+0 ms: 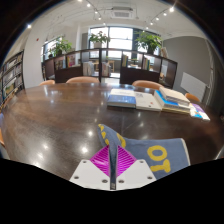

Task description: Fold towel

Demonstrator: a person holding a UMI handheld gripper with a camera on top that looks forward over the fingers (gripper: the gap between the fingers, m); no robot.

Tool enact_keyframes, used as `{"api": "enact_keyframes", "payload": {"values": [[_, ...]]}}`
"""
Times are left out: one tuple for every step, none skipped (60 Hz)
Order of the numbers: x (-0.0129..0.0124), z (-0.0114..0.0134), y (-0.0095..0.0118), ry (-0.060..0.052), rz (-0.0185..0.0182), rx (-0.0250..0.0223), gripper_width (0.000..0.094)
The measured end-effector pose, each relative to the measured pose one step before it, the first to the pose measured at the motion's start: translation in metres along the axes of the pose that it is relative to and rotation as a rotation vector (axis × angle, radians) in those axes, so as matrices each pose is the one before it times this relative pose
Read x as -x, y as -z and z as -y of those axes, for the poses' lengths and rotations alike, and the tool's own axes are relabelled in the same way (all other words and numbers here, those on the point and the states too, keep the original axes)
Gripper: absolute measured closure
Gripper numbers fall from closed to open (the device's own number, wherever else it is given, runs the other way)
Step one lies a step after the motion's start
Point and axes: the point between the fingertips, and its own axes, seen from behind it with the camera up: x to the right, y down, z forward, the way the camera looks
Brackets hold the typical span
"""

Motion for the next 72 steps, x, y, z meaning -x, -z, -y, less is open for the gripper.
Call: {"api": "enact_keyframes", "payload": {"values": [[-0.01135, 0.00508, 0.00461, 0.0013, -0.00785, -0.01123, 0.0888], [-0.01066, 0.00506, 0.00562, 0.0016, -0.00889, -0.00784, 0.0887], [-0.0107, 0.0051, 0.00527, 0.0014, -0.00796, -0.0075, 0.0888], [-0.01011, 0.00473, 0.00473, 0.0025, -0.00629, -0.00797, 0.0888], [-0.01061, 0.00438, 0.0044, 0.0031, -0.00544, -0.00772, 0.0886], [-0.01105, 0.00385, 0.00402, 0.0018, -0.00491, -0.00702, 0.0887], [-0.01175, 0.00364, 0.00351, 0.0009, -0.00612, -0.0063, 0.0888], [-0.01135, 0.00549, 0.00171, -0.0009, -0.00653, -0.00422, 0.0887], [-0.01115, 0.00214, 0.00196, -0.0016, -0.00594, -0.00604, 0.0887], [-0.01106, 0.00189, 0.00194, -0.0036, -0.00532, -0.00672, 0.0889], [-0.01111, 0.00137, 0.00163, -0.0039, -0.00436, -0.00555, 0.0888], [-0.01053, 0.00055, 0.00095, -0.0035, -0.00343, -0.00329, 0.0889], [-0.01071, -0.00033, 0.00061, -0.0022, -0.00326, -0.0012, 0.0888], [-0.01331, 0.00112, 0.00146, -0.0001, -0.00624, 0.00006, 0.0887], [-0.0107, -0.00199, -0.00142, -0.0008, -0.00344, 0.00283, 0.0888], [-0.01045, -0.00256, -0.00117, -0.0013, -0.00498, 0.00225, 0.0888], [-0.00995, -0.0031, -0.00204, -0.0015, -0.00386, 0.00364, 0.0887], [-0.00925, -0.0036, -0.00234, -0.0024, -0.00267, 0.00481, 0.0887], [-0.0085, -0.00453, -0.00289, -0.0029, -0.00083, 0.00604, 0.0888], [-0.00766, -0.00509, -0.00249, -0.0033, 0.00066, 0.00959, 0.0887], [-0.00736, -0.00552, -0.0026, -0.0035, 0.00121, 0.01172, 0.0888], [-0.00565, -0.00828, -0.0043, -0.0029, -0.00252, 0.0088, 0.0888], [-0.00798, -0.00297, -0.0001, -0.0031, 0.00092, 0.01481, 0.0881], [-0.00639, -0.00547, -0.00336, -0.0011, -0.00159, 0.01298, 0.0876], [-0.00604, -0.00697, -0.00343, -0.0009, -0.00213, 0.01497, 0.0856], [-0.00529, -0.00768, -0.00346, -0.0006, -0.00077, 0.01658, 0.0819], [-0.0044, -0.00806, -0.00377, -0.002, 0.00073, 0.01738, 0.0769], [-0.00401, -0.0079, -0.00356, -0.0023, -0.00148, 0.0174, 0.0707], [-0.00172, -0.01002, -0.00519, -0.0004, -0.00038, 0.01295, 0.0629], [-0.00254, -0.00634, -0.00279, 0.0016, 0.00361, 0.0134, 0.0572], [-0.00152, -0.00491, -0.00238, 0.001, 0.00513, 0.01236, 0.0516], [-0.00111, -0.00403, -0.00138, 0.0003, 0.00517, 0.00943, 0.0462], [-0.00081, -0.00266, -0.00088, -0.0009, 0.00395, 0.00564, 0.0425], [-0.00071, -0.00149, -0.00022, 0.0002, 0.00461, 0.00111, 0.0392], [-0.00038, -0.00037, 0.0007, 0.0, 0.00455, -0.00085, 0.0361], [-0.00086, 0.00071, 0.00139, -0.0011, 0.00297, -0.00327, 0.0348], [0.00014, -0.00003, 0.00023, -0.0008, 0.00051, -0.00355, 0.0335], [-0.00059, 0.00036, 0.00503, 0.0014, 0.00252, -0.00698, 0.0321], [0.00011, 0.00275, 0.00341, 0.0017, 0.00091, -0.00778, 0.031], [-0.00126, 0.00299, 0.00452, 0.0012, -0.00132, -0.00639, 0.03], [-0.00132, 0.00375, 0.00488, 0.0013, -0.00383, -0.0076, 0.0286], [-0.00174, 0.00437, 0.00513, 0.002, -0.00545, -0.00894, 0.0275], [-0.00161, 0.0048, 0.00582, 0.0024, -0.00489, -0.01, 0.0268], [-0.00148, 0.01106, 0.00701, 0.0009, -0.00144, -0.00525, 0.0255], [0.00047, 0.00183, 0.00479, 0.0016, -0.00432, -0.01404, 0.0247], [-0.0001, 0.00542, 0.00682, 0.0008, -0.00331, -0.01347, 0.0238], [0.00008, 0.00643, 0.00682, 0.0009, -0.00189, -0.01425, 0.0223], [-0.00034, 0.00638, 0.00728, 0.0004, -0.00258, -0.01419, 0.0219], [-0.0007, 0.00619, 0.00775, 0.0, -0.00328, -0.01294, 0.021], [-0.00022, 0.00602, 0.00797, -0.0003, -0.00266, -0.01167, 0.0193], [0.00022, 0.00599, 0.00791, 0.0, -0.00164, -0.01222, 0.0195], [-0.00257, 0.01111, 0.01119, 0.0002, -0.0004, -0.01084, 0.0195], [0.00175, 0.00594, 0.00632, -0.0005, -0.00297, -0.01427, 0.0193], [0.00051, 0.0054, 0.00748, -0.0021, -0.00245, -0.01494, 0.0197], [0.00071, 0.00483, 0.00808, -0.0028, -0.00203, -0.0135, 0.0195], [0.00085, 0.00446, 0.0084, -0.0021, -0.00113, -0.01183, 0.0192], [0.00057, 0.00384, 0.00805, -0.0012, -0.00142, -0.01024, 0.0195], [0.00066, 0.00362, 0.00799, -0.001, -0.00129, -0.00949, 0.0192], [0.00064, 0.00285, 0.0078, -0.0017, -0.0015, -0.00857, 0.0191], [0.00059, 0.00208, 0.00807, -0.0024, -0.0007, -0.00697, 0.0194], [0.00017, 0.00343, 0.014, -0.0034, 0.0004, -0.00718, 0.0191], [-0.00039, 0.00214, 0.00546, -0.002, 0.00081, -0.00541, 0.0189], [0.00069, 0.00046, 0.0067, -0.0037, -0.00062, -0.00649, 0.0192], [0.0, 0.00056, 0.00652, -0.0058, -0.0017, -0.00606, 0.0192], [0.00024, 0.00019, 0.00704, -0.0061, -0.00176, -0.0053, 0.0191], [0.00024, -0.00023, 0.00692, -0.0057, -0.00123, -0.005, 0.0191], [0.00037, -0.00027, 0.00732, -0.0047, -0.00037, -0.00571, 0.0192], [0.00015, -0.00034, 0.00753, -0.0037, -0.00034, -0.00552, 0.0188], [0.00007, -0.00067, 0.0069, -0.0025, -0.00154, -0.00518, 0.0192], [0.00047, -0.00309, 0.01116, -0.0006, -0.00445, -0.00555, 0.0192], [-0.00051, 0.00023, 0.00702, -0.0018, -0.00308, -0.00345, 0.0191], [-0.00031, -0.0014, 0.00614, -0.0021, -0.00406, -0.00321, 0.0193]]}}
